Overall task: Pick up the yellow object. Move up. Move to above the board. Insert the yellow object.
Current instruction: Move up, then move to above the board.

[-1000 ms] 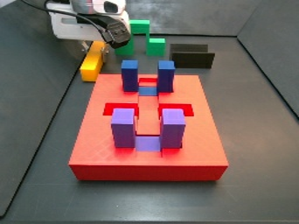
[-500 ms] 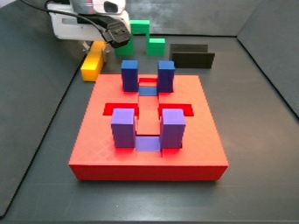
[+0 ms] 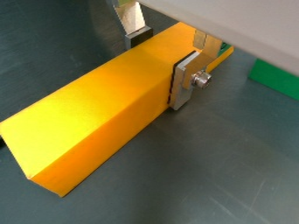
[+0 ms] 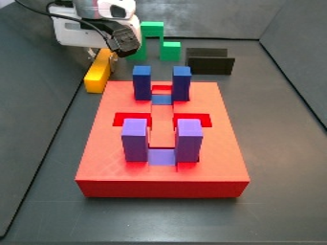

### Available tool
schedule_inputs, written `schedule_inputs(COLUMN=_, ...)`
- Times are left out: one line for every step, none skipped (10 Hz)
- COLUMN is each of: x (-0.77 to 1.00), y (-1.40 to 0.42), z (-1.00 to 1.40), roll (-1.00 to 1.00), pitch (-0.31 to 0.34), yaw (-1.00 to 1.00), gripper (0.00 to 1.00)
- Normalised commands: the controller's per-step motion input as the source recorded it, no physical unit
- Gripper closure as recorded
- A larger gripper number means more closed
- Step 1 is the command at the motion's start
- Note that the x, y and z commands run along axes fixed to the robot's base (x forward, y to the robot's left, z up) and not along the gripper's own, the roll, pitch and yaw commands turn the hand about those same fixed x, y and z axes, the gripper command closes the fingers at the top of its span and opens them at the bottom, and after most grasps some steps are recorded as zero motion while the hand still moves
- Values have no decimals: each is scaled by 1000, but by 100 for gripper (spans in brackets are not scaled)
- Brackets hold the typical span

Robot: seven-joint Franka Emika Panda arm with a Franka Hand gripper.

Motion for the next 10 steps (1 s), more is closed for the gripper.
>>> schedule_inputs(x=-4, y=67, z=829, roll=4, pitch=23, yaw=38, gripper=100)
schedule_inputs(x=-45, y=73, z=635, roll=9, pitch=93, yaw=34, gripper=100)
schedule_inputs(x=6, y=43, z=289, roll=28, pitch=83, yaw=15, gripper=100)
schedule_inputs(x=0, y=0, z=1400, roll=0, pitch=0, yaw=0, gripper=100)
schedule_inputs(x=-7, y=-6, z=1400, roll=1, pitch=-1, yaw=-2, gripper=100)
schedule_inputs(x=-41, y=-5, z=1400, roll=10, pitch=28, yaw=-3, gripper=100)
schedule_inputs(x=-39, y=2, z=1400, roll=40, pitch=-3, yaw=1, gripper=100)
schedule_inputs(x=-14, y=0, z=1400, roll=29, pitch=14, yaw=2, gripper=100)
schedule_inputs(x=6, y=2, z=1400, roll=16, pitch=63, yaw=3, gripper=100)
schedule_inputs(x=-5, y=-1, z=1400, roll=15, pitch=76, yaw=1, gripper=100)
